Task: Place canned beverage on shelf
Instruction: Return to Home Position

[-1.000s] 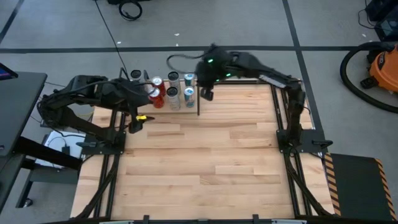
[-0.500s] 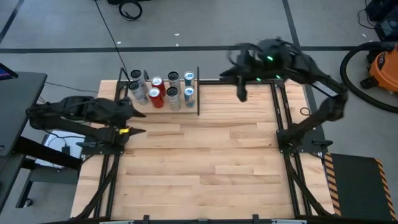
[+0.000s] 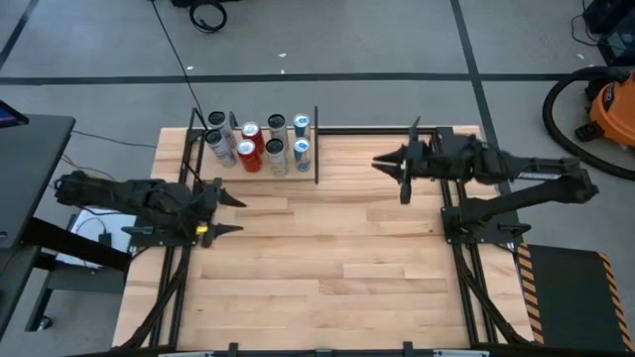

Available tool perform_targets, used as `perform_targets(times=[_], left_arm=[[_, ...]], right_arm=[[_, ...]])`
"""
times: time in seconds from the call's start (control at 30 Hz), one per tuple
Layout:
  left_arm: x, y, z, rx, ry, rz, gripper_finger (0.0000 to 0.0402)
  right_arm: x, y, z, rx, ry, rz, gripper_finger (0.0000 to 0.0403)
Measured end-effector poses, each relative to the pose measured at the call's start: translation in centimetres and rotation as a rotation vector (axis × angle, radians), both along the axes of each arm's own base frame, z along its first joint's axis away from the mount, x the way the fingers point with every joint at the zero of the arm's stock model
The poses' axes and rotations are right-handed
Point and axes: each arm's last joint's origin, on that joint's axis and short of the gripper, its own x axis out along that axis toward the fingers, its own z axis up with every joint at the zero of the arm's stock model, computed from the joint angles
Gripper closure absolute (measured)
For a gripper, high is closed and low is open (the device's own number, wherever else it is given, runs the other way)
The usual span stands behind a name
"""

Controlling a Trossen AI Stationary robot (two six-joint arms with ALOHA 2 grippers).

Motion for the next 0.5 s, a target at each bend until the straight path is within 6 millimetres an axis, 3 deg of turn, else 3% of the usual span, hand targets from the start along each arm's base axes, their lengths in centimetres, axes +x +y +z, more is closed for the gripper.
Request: perform_targets(times=[0.33,0.5], left_arm=[[1.1,-1.0,-6.8,0.056,-0.067,-0.087,0.0095],[0.8,-0.9,-9.0,0.046,-0.016,-0.081,0.0095]], right_arm=[[-0.8,0.6,-11.3,0.039,-0.040,0.048,0.0323],[-1.5,0.7,-15.1,0.041,-0.065,0.072,0.0323]])
